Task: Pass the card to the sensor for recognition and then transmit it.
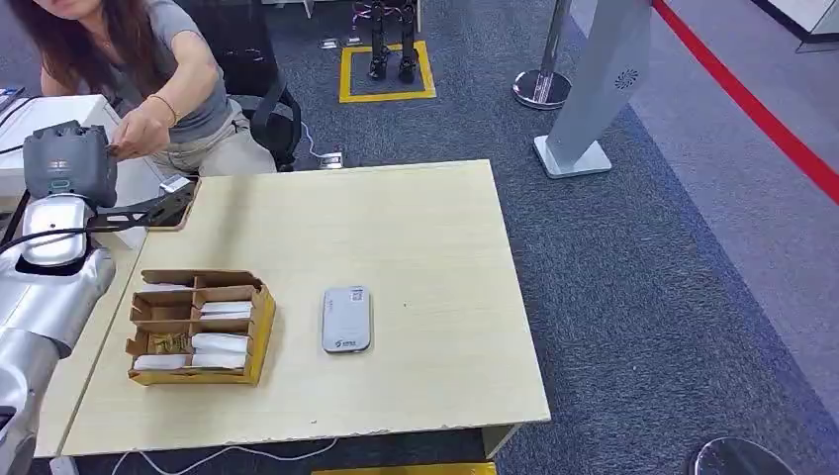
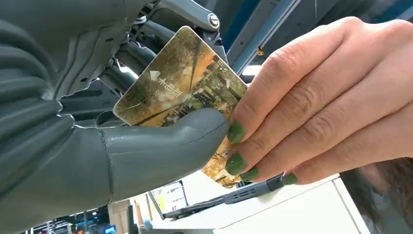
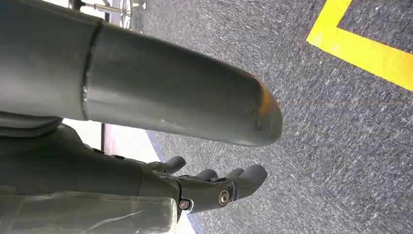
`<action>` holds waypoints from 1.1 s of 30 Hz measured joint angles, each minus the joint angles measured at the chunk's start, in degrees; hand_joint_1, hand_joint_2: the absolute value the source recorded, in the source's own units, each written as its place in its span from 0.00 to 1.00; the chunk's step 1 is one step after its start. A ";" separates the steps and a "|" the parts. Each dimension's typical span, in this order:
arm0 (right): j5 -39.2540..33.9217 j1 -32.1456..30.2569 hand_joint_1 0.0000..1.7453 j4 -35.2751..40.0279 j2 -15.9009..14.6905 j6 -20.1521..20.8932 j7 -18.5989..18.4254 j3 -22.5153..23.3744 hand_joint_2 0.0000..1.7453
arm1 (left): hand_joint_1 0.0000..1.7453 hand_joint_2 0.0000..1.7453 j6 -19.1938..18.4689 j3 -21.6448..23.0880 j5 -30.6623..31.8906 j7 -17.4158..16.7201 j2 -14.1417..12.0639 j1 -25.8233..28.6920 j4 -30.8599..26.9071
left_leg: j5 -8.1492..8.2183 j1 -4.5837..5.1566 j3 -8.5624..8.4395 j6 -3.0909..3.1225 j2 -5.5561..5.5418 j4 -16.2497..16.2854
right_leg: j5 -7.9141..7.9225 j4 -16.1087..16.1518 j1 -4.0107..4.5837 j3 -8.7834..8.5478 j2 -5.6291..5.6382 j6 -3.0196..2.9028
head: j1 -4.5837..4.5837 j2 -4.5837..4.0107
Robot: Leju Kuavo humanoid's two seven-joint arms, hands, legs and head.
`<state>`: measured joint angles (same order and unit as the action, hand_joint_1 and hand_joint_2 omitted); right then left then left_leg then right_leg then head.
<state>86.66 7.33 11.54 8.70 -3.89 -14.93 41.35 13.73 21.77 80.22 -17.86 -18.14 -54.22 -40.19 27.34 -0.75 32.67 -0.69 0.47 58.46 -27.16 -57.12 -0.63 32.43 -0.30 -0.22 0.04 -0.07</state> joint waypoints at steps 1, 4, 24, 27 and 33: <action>0.00 0.00 0.00 0.00 0.00 0.00 0.00 -0.02 0.00 | 1.00 1.00 0.00 0.00 -0.04 0.00 0.00 0.00 0.00 | 0.00 0.00 0.00 0.00 0.00 0.00 | 0.00 0.00 0.00 0.00 0.00 0.00 | 0.00 0.00; 0.00 0.00 0.00 0.00 0.00 -0.02 0.00 -0.02 0.00 | 0.00 1.00 0.00 -0.02 -0.09 0.00 -0.02 0.01 0.00 | 0.00 0.00 0.00 0.00 0.00 0.00 | 0.00 0.00 0.00 0.00 0.00 0.00 | 0.00 0.00; -0.09 0.02 0.00 0.00 0.07 0.00 0.02 -0.13 0.00 | 0.00 1.00 0.48 -0.70 -0.48 0.00 -0.22 0.17 0.00 | 0.00 0.00 0.00 0.00 -0.01 0.00 | 0.00 0.00 0.00 0.00 -0.01 0.00 | 0.00 0.00; -0.09 0.02 0.00 0.00 0.07 0.02 0.02 -0.15 0.00 | 0.00 1.00 0.48 -0.72 -0.48 0.00 -0.22 0.17 0.00 | 0.00 0.00 0.00 0.00 -0.01 0.00 | 0.00 0.00 0.00 0.00 -0.01 0.00 | 0.00 0.00; -0.09 0.03 0.00 0.00 0.11 0.02 0.02 -0.22 0.00 | 0.00 1.00 0.48 -0.72 -0.46 0.00 -0.26 0.17 0.00 | 0.00 0.00 0.00 0.00 -0.01 0.00 | 0.00 0.00 0.00 0.00 -0.01 0.00 | 0.00 0.00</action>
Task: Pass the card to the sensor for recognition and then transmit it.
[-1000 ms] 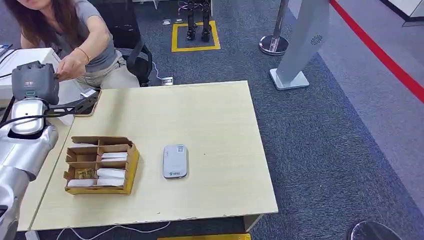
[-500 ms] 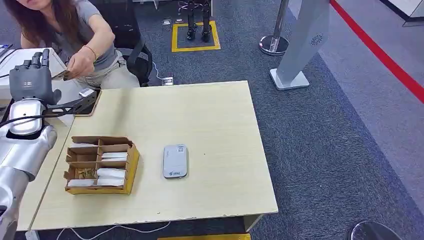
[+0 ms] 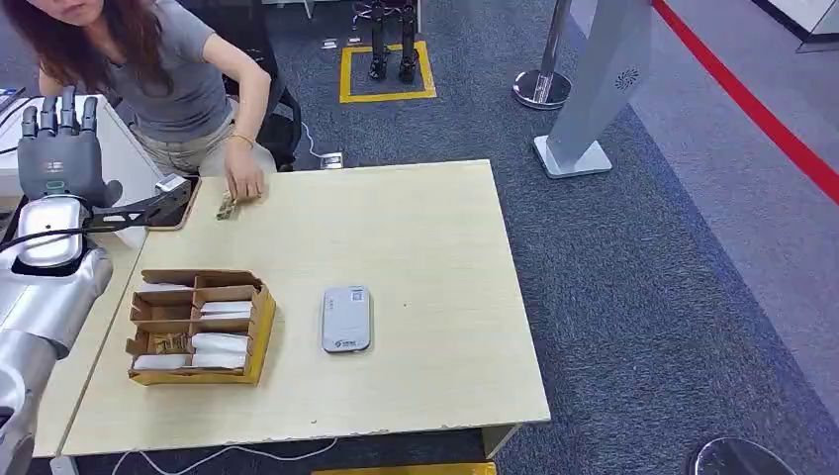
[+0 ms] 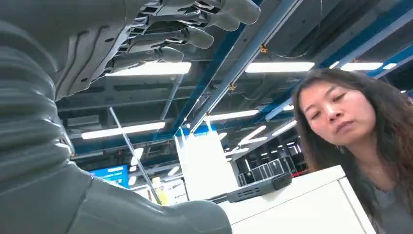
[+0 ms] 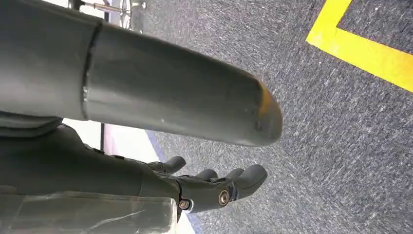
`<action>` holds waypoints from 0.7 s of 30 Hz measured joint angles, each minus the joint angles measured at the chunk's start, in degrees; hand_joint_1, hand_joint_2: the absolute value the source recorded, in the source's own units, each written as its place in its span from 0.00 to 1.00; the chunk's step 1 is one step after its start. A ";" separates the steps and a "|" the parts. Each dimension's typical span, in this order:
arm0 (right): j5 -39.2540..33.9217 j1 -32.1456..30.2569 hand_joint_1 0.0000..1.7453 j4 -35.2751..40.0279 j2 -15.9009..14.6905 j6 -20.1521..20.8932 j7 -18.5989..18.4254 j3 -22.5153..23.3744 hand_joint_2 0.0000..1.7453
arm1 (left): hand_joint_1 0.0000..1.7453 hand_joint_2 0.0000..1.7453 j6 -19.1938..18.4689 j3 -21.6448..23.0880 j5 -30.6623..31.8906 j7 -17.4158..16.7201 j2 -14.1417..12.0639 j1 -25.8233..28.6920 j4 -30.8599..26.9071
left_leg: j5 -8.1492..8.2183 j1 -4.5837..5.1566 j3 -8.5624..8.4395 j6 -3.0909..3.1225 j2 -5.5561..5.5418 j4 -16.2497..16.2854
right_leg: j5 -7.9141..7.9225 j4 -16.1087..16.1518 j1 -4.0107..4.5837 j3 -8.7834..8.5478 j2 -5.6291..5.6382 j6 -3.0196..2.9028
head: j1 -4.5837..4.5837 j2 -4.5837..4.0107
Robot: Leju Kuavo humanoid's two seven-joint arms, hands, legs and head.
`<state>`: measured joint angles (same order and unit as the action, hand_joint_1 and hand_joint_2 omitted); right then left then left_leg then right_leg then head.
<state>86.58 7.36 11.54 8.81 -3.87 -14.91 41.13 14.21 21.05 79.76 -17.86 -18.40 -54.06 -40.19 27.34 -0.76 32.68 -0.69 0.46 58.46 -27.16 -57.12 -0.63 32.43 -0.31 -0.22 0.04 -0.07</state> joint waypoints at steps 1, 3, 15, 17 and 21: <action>0.00 0.00 0.00 0.00 0.02 0.02 0.00 0.00 0.00 | 0.00 1.00 0.02 -0.02 0.09 0.11 0.00 0.01 0.00 | 0.00 0.00 0.00 0.00 0.00 0.00 | 0.00 0.00 0.00 0.00 0.00 0.00 | 0.00 -0.02; -0.31 -0.01 0.00 0.00 0.02 0.00 0.00 0.00 0.00 | 0.00 1.00 0.31 0.00 0.13 0.63 -0.04 0.35 -0.13 | 0.00 0.00 0.00 0.00 0.00 0.00 | 0.00 0.00 0.00 0.00 0.00 0.00 | 0.02 0.00; -4.70 -2.13 0.00 0.00 0.02 -3.06 1.05 1.05 0.00 | 0.00 1.00 -2.40 -1.83 0.70 -1.16 -8.46 22.14 -28.54 | 0.13 0.03 0.01 -0.04 0.41 -0.13 | -0.05 0.00 -0.05 0.10 0.37 0.00 | -0.02 -0.02; -5.07 -2.75 0.00 0.00 0.02 -3.30 1.01 1.60 0.00 | 0.00 1.00 -2.01 -4.53 2.08 -1.53 -10.39 29.48 -35.73 | 0.24 0.05 -0.11 -0.05 0.64 -0.14 | -0.10 0.00 -0.07 0.09 0.61 -0.03 | 0.04 -0.02; -4.98 -3.79 0.00 0.00 0.02 -2.84 0.28 2.25 0.00 | 0.00 1.00 -0.83 -11.42 6.64 -1.73 -11.85 45.49 -48.18 | 0.33 0.04 -0.08 -0.05 0.66 -0.14 | -0.21 0.04 -0.06 0.14 0.64 -0.03 | -0.07 0.00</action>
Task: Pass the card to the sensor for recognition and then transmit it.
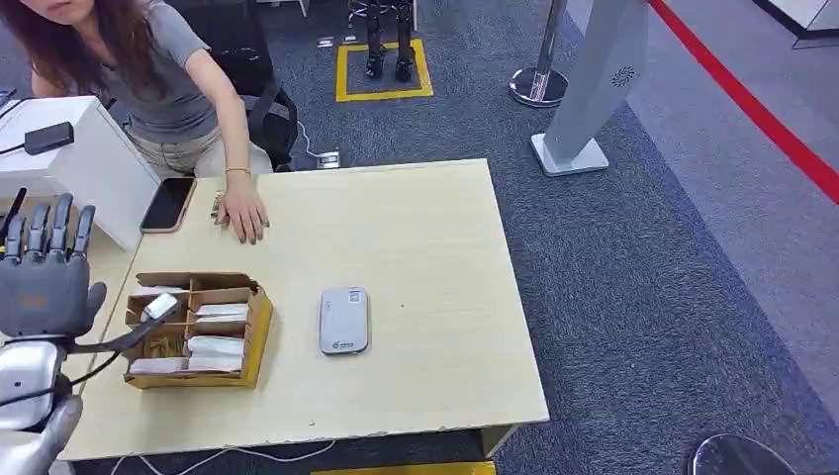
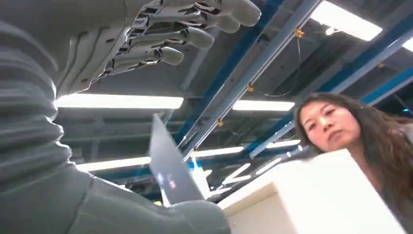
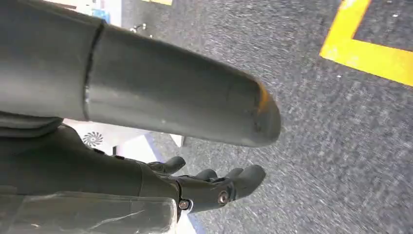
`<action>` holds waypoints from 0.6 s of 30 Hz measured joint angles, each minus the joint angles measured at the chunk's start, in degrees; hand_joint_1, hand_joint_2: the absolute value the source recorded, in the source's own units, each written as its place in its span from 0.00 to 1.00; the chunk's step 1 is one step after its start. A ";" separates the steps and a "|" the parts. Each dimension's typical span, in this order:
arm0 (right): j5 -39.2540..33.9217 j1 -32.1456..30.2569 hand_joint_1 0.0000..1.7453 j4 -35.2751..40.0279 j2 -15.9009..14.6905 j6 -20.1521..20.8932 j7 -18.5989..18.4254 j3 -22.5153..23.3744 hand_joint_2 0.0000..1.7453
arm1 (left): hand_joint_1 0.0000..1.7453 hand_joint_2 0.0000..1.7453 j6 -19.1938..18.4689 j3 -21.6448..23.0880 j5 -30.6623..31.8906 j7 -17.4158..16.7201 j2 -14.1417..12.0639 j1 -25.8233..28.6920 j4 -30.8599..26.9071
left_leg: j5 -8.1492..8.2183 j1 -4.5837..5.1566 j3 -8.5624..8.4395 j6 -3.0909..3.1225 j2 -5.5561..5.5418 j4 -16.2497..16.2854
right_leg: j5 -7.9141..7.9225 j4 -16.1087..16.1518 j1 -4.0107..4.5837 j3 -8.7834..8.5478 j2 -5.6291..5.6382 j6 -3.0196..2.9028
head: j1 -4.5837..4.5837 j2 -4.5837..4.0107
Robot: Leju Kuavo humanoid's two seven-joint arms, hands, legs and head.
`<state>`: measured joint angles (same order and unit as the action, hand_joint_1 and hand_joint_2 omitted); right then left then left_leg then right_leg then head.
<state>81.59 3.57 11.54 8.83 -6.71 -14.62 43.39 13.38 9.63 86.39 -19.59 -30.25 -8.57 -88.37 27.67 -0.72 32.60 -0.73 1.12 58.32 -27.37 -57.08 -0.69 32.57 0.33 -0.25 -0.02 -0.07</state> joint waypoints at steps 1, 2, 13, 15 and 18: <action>0.11 -0.04 0.00 0.00 0.00 0.06 -0.26 0.07 0.00 | 0.00 1.00 -0.07 -1.52 0.95 -0.26 -0.09 3.87 -2.48 | 0.05 0.00 -0.02 -0.06 0.02 0.00 | 0.00 0.01 0.00 0.02 0.03 0.00 | 0.02 0.00; 0.30 -0.13 0.00 0.00 0.00 0.06 -0.33 0.07 0.00 | 0.00 1.00 -0.15 -3.14 1.74 -0.48 -0.04 7.12 -4.99 | 0.06 0.00 0.00 -0.03 0.03 0.00 | -0.01 0.02 0.00 0.02 0.03 0.00 | 0.04 0.00; 2.12 -0.27 0.00 0.00 0.00 -0.18 -0.48 0.07 0.00 | 0.00 1.00 -4.22 -14.89 2.00 -8.96 -0.50 30.38 -20.05 | 0.08 -0.01 0.00 0.01 -0.11 0.00 | -0.07 0.03 0.01 -0.06 -0.17 0.01 | 0.06 -0.02; 2.40 -0.25 0.00 0.00 0.00 -0.15 -0.48 0.04 0.00 | 0.00 1.00 -4.20 -15.70 1.98 -9.22 -0.30 32.78 -21.06 | 0.08 -0.02 -0.01 0.01 -0.13 0.00 | -0.07 0.03 0.02 -0.07 -0.21 0.01 | 0.04 -0.02; 2.40 -0.25 0.00 0.00 0.00 -0.15 -0.48 -0.02 0.00 | 0.00 1.00 -4.15 -16.12 2.00 -8.76 0.29 34.45 -21.54 | 0.08 -0.02 0.00 0.01 -0.28 0.00 | -0.07 0.03 0.01 -0.10 -0.36 0.01 | 0.04 0.00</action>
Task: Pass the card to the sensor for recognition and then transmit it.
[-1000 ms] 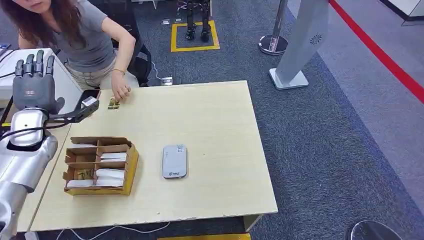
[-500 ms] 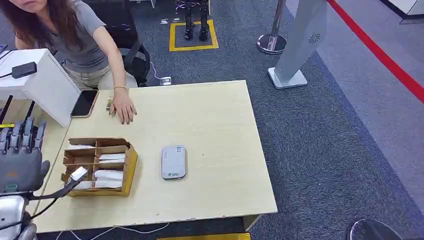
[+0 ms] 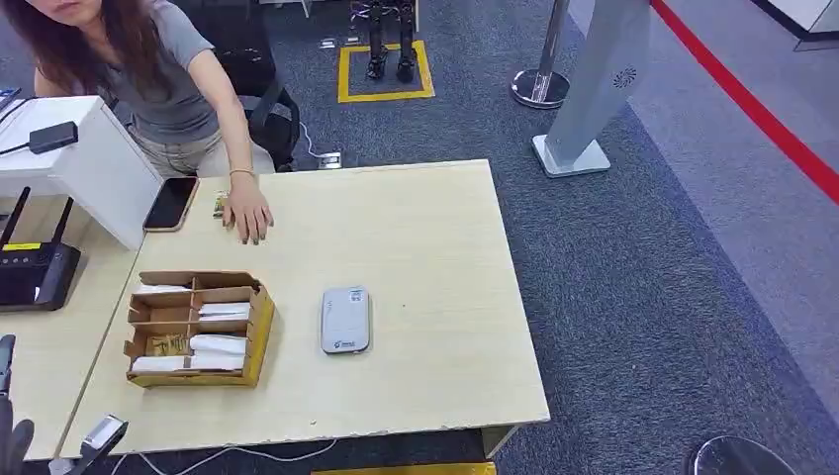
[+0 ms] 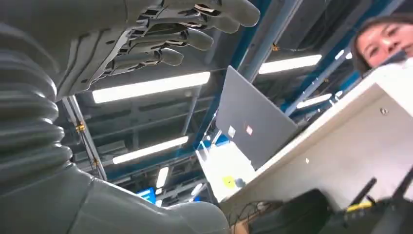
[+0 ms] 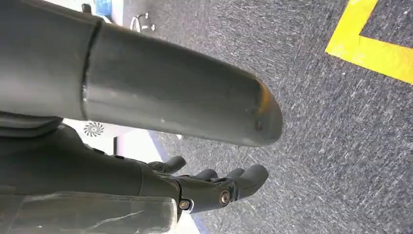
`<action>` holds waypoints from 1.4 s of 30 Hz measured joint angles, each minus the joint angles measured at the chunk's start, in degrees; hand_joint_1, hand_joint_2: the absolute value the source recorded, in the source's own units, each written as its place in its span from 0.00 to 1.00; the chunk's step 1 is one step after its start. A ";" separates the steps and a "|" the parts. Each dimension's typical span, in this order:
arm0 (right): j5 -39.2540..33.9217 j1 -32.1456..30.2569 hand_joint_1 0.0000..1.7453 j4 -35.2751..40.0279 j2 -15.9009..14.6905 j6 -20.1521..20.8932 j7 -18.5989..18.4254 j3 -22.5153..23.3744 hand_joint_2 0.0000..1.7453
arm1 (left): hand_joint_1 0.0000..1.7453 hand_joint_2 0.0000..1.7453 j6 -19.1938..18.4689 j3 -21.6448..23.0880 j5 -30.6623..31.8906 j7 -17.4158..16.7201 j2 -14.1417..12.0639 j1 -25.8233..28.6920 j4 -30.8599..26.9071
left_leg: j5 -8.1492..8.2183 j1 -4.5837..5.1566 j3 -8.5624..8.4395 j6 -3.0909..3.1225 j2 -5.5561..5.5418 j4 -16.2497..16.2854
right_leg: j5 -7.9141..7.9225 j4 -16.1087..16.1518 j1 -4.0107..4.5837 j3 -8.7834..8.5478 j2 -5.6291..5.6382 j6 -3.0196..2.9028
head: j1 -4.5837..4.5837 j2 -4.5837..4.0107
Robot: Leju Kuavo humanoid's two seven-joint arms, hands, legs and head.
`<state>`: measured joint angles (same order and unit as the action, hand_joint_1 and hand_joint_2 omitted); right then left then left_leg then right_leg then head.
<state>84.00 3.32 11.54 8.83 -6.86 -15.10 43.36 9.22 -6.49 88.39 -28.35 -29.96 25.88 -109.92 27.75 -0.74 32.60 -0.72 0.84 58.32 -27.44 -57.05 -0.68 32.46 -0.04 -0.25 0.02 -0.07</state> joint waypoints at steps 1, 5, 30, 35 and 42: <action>0.00 0.01 0.00 0.00 0.02 0.00 0.02 -0.02 0.00 | 0.00 1.00 0.00 0.00 0.00 0.42 0.24 0.19 0.00 | 0.00 0.00 0.00 0.00 -0.06 0.00 | 0.00 0.00 0.00 -0.01 -0.04 0.00 | 0.00 -0.02; 0.59 0.07 0.00 0.00 0.02 0.02 0.02 -0.09 0.00 | 0.00 1.00 0.33 0.18 0.00 2.73 1.09 -0.24 0.07 | -0.01 0.00 -0.01 0.01 -0.11 0.00 | 0.00 0.00 0.00 -0.03 -0.08 0.00 | -0.02 -0.02; 1.05 0.41 0.00 0.00 0.02 -0.09 0.77 -0.35 0.00 | 0.00 1.00 2.36 13.94 0.00 7.21 6.14 -13.81 10.93 | -0.11 0.02 -0.04 0.03 -0.39 0.01 | 0.02 0.02 -0.01 -0.09 -0.34 -0.01 | 0.04 0.00; 1.11 0.40 0.00 0.02 0.02 -0.26 0.83 -0.35 0.00 | 0.00 1.00 2.45 14.40 0.00 7.58 6.80 -14.47 11.45 | -0.11 0.01 -0.04 0.03 -0.39 0.01 | 0.01 0.02 0.00 -0.09 -0.33 -0.01 | 0.04 -0.02; 1.90 0.40 0.00 0.02 -0.09 -0.31 0.90 -0.37 0.00 | 0.00 1.00 2.69 15.04 0.00 7.93 7.54 -15.24 12.13 | -0.11 0.02 -0.04 0.03 -0.39 0.01 | 0.02 0.02 -0.01 -0.09 -0.33 0.00 | 0.04 0.00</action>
<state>85.90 3.72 11.56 8.74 -7.17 -14.21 42.99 11.91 8.55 88.39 -20.42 -22.43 10.64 -97.79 27.64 -0.72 32.56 -0.69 0.46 58.33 -27.42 -57.03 -0.68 32.38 -0.37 -0.25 0.07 -0.07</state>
